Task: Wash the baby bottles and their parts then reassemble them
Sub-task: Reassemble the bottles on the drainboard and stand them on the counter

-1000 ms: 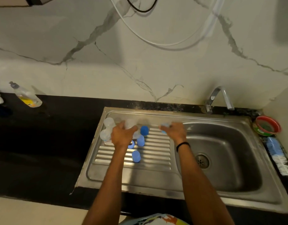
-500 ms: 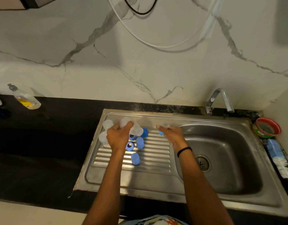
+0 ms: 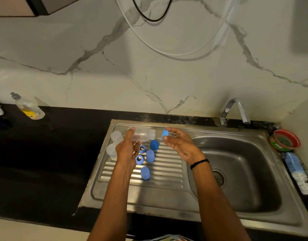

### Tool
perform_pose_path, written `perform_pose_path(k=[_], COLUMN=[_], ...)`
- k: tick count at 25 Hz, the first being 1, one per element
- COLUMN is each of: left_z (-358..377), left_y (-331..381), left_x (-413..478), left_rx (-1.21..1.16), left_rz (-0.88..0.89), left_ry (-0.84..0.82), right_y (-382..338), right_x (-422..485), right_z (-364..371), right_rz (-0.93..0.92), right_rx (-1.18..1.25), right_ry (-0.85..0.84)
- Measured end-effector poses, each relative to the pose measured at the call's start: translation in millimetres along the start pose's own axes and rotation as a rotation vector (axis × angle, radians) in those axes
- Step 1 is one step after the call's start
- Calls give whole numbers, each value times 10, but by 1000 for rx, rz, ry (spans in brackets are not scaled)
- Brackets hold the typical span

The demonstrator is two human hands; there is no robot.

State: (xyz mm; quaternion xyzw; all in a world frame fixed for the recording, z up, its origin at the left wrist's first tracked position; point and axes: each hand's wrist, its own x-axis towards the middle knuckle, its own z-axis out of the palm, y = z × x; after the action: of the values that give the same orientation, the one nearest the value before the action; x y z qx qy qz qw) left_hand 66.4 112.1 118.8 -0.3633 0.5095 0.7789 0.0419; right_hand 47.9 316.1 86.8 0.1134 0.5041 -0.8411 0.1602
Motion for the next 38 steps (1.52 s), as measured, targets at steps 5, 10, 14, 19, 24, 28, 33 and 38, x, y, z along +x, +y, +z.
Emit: perform_pose_path(k=[5, 10, 14, 19, 24, 28, 33, 38], left_z=[3, -18, -34, -51, -90, -101, -97, -110], left_y=[-80, -121, -146, -161, -190, -186, -184, -200], left_x=[-32, -61, -84, -115, -141, -124, -94, -65], left_rx=[40, -8, -24, -25, -68, -48, -31, -11], left_rz=[-20, -14, 7, 33, 59, 76, 54, 56], left_ry=[-15, -20, 15, 19, -16, -33, -26, -14], right_y=[49, 93, 116, 111, 117, 57, 15, 33], right_x=[18, 16, -33, -89, -123, -209, -231, -236], right_z=[75, 94, 134, 190, 203, 323, 300, 308], right_rz=[-112, -179, -181, -180, -177, -24, 34, 34], right_rx=[-213, -381, -406, -414, -429, -399, -352, -480], right_ry=[-57, -55, -75, -69, -97, -26, -131, -144])
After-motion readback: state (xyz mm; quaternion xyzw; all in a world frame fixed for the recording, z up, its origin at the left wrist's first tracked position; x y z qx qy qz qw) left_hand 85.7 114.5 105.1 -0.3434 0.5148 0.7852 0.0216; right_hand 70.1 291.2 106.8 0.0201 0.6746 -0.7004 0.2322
